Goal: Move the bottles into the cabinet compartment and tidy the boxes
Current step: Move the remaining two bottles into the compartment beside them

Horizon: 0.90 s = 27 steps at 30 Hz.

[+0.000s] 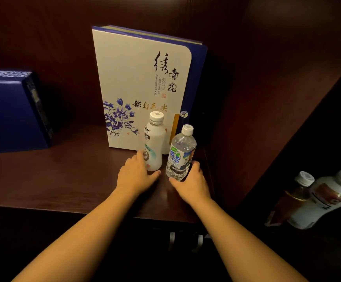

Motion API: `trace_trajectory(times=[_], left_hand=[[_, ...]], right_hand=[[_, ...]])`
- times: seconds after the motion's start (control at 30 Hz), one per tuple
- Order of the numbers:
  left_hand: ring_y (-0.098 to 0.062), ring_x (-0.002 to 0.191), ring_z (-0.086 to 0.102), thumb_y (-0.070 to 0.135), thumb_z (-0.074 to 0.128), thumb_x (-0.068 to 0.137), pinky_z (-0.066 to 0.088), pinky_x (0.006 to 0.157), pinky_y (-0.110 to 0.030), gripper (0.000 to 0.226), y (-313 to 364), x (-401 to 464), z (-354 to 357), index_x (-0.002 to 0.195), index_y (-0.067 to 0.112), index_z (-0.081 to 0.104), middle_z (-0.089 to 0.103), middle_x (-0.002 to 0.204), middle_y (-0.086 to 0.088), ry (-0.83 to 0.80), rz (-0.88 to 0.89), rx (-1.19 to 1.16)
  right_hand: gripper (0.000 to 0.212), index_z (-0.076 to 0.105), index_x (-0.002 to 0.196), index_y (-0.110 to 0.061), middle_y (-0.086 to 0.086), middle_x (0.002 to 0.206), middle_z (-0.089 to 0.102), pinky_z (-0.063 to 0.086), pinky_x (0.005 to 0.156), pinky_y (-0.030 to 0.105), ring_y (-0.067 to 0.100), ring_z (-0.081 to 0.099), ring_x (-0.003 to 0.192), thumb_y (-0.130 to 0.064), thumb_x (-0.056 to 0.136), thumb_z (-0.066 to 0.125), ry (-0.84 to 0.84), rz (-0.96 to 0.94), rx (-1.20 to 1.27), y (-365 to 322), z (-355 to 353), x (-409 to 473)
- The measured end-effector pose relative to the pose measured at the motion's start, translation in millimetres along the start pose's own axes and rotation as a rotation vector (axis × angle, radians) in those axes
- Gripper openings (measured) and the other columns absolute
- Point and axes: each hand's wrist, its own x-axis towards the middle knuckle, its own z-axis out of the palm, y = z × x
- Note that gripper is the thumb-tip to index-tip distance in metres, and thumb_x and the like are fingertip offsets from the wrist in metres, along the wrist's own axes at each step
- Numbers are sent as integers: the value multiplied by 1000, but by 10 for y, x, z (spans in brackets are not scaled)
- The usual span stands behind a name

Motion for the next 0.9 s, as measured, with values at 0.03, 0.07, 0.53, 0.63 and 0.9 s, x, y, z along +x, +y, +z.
trace_trajectory(times=[0.03, 0.07, 0.53, 0.63, 0.9], left_hand=[[-30, 110, 55, 65, 73, 69, 51, 86, -47, 83, 5, 32, 16, 131, 20, 40, 58, 121, -6, 11, 1, -40], [-30, 111, 55, 62, 75, 68, 51, 87, -47, 84, 13, 70, 28, 131, 20, 40, 58, 122, -6, 19, 4, -96], [-28, 106, 62, 47, 85, 69, 47, 78, -33, 64, 44, 159, 29, 111, 24, 44, 63, 118, -4, 43, -29, -338], [-28, 103, 63, 48, 85, 68, 46, 74, -32, 63, 42, 54, 13, 105, 27, 40, 63, 114, -2, 40, -37, -335], [-28, 97, 66, 53, 84, 65, 46, 71, -31, 62, 77, -461, -80, 102, 25, 43, 67, 109, -2, 65, -50, -339]], right_hand=[[81, 38, 128, -15, 12, 127, 55, 48, 83, 36, 33, 59, 114, -46, 69, 84, 8, 7, 12, -13, 29, 30], [82, 38, 128, -15, 13, 126, 56, 47, 81, 36, 34, 59, 113, -45, 67, 85, 18, 15, 27, -30, 55, 63], [72, 47, 114, -17, 6, 113, 69, 54, 74, 33, 27, 68, 100, -40, 62, 91, 137, 22, 154, -42, 134, 107], [71, 48, 112, -19, 3, 111, 70, 52, 69, 28, 25, 69, 98, -41, 60, 92, 130, 2, 154, -16, 109, 16], [68, 47, 105, -29, -5, 105, 72, 47, 65, 18, 16, 70, 94, -42, 57, 93, 69, -60, 167, 134, -39, -370]])
